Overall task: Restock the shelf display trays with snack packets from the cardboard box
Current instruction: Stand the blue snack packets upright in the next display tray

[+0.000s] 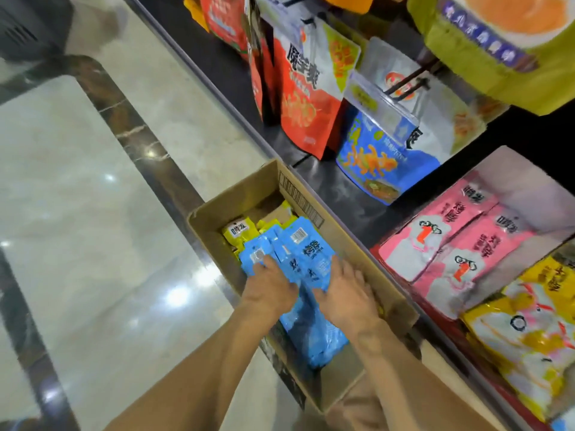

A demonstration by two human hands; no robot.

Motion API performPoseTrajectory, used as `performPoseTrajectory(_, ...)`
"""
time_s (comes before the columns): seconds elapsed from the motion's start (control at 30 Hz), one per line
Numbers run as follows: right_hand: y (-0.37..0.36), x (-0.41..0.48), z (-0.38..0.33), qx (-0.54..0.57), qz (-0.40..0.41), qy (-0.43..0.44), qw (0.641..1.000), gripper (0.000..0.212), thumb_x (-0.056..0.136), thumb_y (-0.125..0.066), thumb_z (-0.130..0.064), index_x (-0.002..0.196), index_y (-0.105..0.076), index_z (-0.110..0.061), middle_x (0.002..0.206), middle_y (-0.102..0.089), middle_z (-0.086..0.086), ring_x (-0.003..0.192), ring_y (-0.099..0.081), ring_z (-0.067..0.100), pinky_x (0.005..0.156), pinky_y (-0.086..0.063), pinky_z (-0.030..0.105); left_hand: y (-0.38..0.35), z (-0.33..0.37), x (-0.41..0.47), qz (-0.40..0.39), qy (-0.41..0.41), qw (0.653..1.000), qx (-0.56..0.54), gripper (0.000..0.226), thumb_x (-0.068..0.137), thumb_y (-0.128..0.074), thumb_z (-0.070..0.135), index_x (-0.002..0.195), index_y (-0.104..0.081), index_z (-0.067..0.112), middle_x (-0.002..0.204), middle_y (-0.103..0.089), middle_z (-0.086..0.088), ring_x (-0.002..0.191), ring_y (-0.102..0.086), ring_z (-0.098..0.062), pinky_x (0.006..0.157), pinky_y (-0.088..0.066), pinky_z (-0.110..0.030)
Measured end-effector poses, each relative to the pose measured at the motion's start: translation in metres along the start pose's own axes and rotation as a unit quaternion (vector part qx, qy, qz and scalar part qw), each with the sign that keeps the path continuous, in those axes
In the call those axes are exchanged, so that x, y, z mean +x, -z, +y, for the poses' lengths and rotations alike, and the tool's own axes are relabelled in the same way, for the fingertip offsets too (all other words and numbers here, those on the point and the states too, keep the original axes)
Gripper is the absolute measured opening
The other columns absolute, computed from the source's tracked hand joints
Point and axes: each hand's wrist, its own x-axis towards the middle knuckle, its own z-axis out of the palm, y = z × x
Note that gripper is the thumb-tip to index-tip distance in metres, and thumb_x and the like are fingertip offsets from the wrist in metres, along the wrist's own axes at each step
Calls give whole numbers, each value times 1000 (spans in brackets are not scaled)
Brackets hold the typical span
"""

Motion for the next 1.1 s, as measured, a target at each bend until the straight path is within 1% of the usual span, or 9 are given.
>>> performPoseTrajectory(0.1,-12,7,4,-8,-3,4,1000,83,96,-51,-53,158,-11,-14,156,-27,7,137,-33,32,112,-34,44,-19,9,5,24,31,999,-21,93,97,-48,50,154,6,1,156,-11,-22,131,-38,-44,110,-34,-43)
performPoseTrajectory(0.3,-20,17,5,-52,28,3,998,75,92,-58,-54,150,-27,-17,134,-37,7,123,-39,30,97,-44,44,-48,13,10,108,54,990,-76,97,91,-58,50,155,-1,4,158,-8,-18,133,-30,-41,114,-24,-42)
performPoseTrajectory(0.53,-22,25,8,10,14,14,1000,50,97,-60,-44,135,-43,-16,130,-43,7,121,-46,30,97,-45,41,-53,11,12,126,71,967,-210,91,88,-66,33,155,-8,12,156,-11,-8,129,-32,-38,111,-33,-42)
performPoseTrajectory(0.63,-18,22,11,16,22,22,999,40,100,-55,-39,133,-47,-17,130,-48,7,120,-51,30,96,-46,42,-52,5,9,133,60,953,-266,93,85,-71,24,155,-11,12,156,-14,-7,137,-31,-36,115,-29,-40)
performPoseTrajectory(0.73,-10,20,13,35,27,30,999,40,102,-52,-35,138,-48,-18,135,-51,7,124,-53,29,99,-45,41,-50,-1,1,147,42,936,-317,87,87,-66,9,155,-14,12,157,-17,-8,144,-29,-31,119,-25,-36)
performPoseTrajectory(0.83,-3,16,12,74,29,33,996,41,102,-52,-33,140,-49,-18,137,-52,5,127,-52,30,104,-45,42,-43,-4,-9,175,12,920,-351,78,89,-59,2,156,-21,17,152,-26,-8,140,-36,-26,116,-29,-32)
performPoseTrajectory(0.9,4,13,9,115,34,25,992,39,100,-54,-34,136,-53,-20,134,-55,4,125,-54,30,105,-46,42,-34,-3,-17,195,-8,912,-360,70,92,-53,1,154,-27,22,146,-37,-8,134,-42,-24,114,-35,-36)
performPoseTrajectory(1.03,23,5,3,209,37,18,977,24,95,-62,-31,116,-64,-19,115,-70,3,103,-65,30,88,-54,39,-14,-6,-31,182,-12,884,-430,65,96,-50,16,150,-31,45,136,-59,8,120,-59,-22,102,-49,-43)
performPoseTrajectory(1.1,35,-3,2,286,31,20,958,24,93,-67,-29,116,-65,-21,108,-72,1,94,-67,27,81,-57,37,-5,-9,-36,166,-32,863,-475,61,91,-52,25,142,-36,54,127,-66,12,111,-66,-20,96,-53,-51)
